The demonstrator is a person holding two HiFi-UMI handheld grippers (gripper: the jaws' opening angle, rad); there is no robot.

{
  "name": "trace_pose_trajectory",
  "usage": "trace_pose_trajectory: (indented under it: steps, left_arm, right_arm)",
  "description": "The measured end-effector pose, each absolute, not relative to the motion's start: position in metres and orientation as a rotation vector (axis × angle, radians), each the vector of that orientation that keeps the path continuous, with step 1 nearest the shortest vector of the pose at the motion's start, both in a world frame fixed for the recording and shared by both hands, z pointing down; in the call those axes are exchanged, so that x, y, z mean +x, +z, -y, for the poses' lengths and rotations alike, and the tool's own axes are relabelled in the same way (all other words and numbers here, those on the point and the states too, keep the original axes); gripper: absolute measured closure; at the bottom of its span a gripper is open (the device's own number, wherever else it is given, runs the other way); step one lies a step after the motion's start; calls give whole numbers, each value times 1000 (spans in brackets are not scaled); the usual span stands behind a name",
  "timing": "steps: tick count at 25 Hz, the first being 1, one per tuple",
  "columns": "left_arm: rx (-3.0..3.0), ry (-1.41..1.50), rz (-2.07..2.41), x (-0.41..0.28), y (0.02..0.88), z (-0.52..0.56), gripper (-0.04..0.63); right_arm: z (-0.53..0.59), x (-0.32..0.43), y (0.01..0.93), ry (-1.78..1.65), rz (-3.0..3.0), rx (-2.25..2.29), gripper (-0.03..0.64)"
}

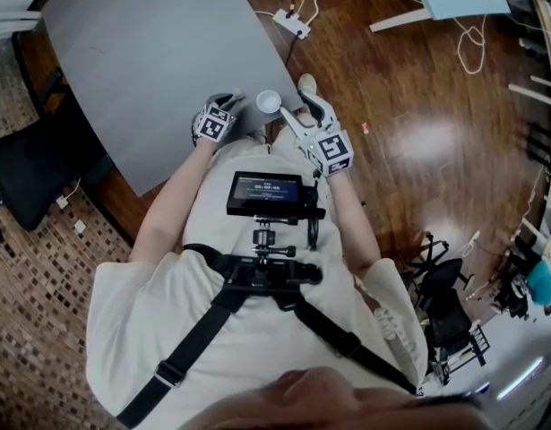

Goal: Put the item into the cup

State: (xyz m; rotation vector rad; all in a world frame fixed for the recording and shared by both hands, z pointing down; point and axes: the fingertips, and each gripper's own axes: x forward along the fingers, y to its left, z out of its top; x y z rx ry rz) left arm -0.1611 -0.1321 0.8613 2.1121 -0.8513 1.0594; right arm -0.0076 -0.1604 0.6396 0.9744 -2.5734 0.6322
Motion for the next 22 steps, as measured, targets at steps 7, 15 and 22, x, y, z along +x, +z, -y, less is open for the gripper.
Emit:
trace_pose_trajectory:
  steps: [7,15,22]
  left_arm:
    - [2043,1090,903,-177,875,127,502]
    - [2014,1169,917,-195,886,125,590]
    - [2055,1013,1009,-192,839,144,592]
  right_arm:
    - [166,-20,639,572,2553,874,380]
    - [165,-34,649,582,2535,833,380]
    - [163,-26,663,615,2519,872,380]
